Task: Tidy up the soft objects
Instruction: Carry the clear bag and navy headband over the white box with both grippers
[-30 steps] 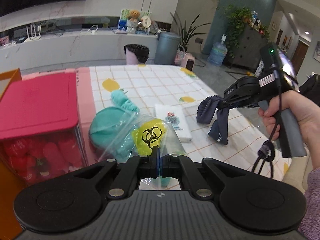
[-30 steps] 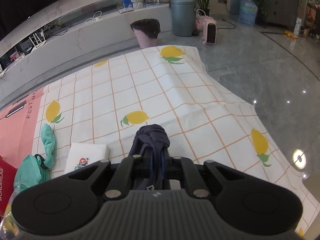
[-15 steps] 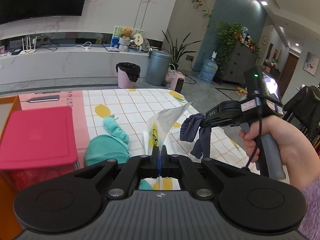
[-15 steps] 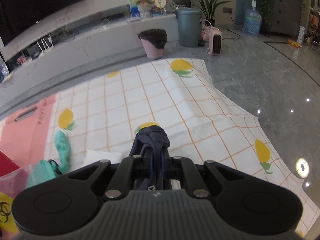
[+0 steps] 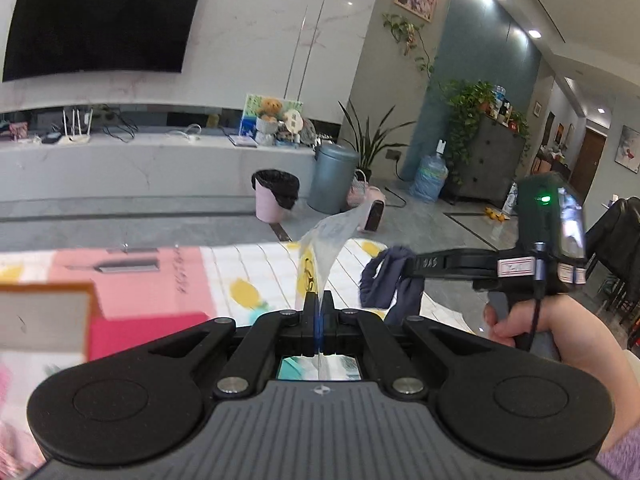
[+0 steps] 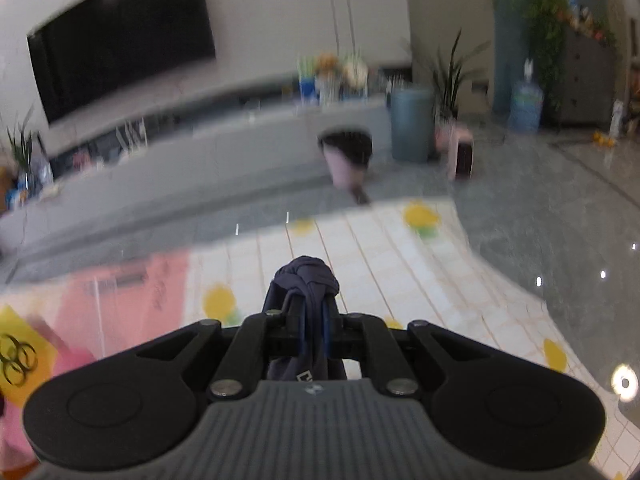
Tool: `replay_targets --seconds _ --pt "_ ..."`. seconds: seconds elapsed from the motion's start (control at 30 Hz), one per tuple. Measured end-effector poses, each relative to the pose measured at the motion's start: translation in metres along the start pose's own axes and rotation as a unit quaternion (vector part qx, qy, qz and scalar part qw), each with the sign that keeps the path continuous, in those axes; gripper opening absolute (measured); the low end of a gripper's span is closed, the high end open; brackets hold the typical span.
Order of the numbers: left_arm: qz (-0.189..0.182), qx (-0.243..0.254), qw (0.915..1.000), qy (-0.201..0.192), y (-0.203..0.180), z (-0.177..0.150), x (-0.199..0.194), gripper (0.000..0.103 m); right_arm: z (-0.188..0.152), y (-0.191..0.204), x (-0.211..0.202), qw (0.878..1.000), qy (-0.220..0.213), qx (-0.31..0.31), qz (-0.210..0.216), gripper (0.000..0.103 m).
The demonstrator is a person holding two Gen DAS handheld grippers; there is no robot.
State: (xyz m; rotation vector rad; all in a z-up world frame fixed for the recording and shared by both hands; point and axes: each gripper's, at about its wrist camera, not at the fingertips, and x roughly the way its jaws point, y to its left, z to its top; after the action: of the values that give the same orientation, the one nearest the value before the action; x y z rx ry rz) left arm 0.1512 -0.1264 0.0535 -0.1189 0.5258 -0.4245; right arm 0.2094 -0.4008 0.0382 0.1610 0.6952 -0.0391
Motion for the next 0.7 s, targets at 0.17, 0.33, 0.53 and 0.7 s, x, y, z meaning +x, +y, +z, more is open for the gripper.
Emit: replay_targets --seconds 0.17,0.33,0.53,0.7 --pt "0.059 0.057 0.9963 -0.024 0.013 0.022 -0.029 0.0 0.02 0.052 -0.038 0.997 -0.073 -0.001 0.011 0.005" --pt "0.129 0.075 0.9877 -0.047 0.041 0.04 -0.06 0.0 0.036 0.117 -0.06 0.993 -0.103 -0.015 0.059 0.005" --pt "0.202 0.039 0.977 -0.054 0.091 0.031 -0.084 0.0 0.042 0.21 -0.062 0.986 -0.101 -0.048 0.126 0.005" --pt "0.222 -0.019 0.9744 -0.031 0.138 0.007 -0.081 0.0 0.024 0.281 -0.058 0.976 -0.069 -0.074 0.195 0.005"
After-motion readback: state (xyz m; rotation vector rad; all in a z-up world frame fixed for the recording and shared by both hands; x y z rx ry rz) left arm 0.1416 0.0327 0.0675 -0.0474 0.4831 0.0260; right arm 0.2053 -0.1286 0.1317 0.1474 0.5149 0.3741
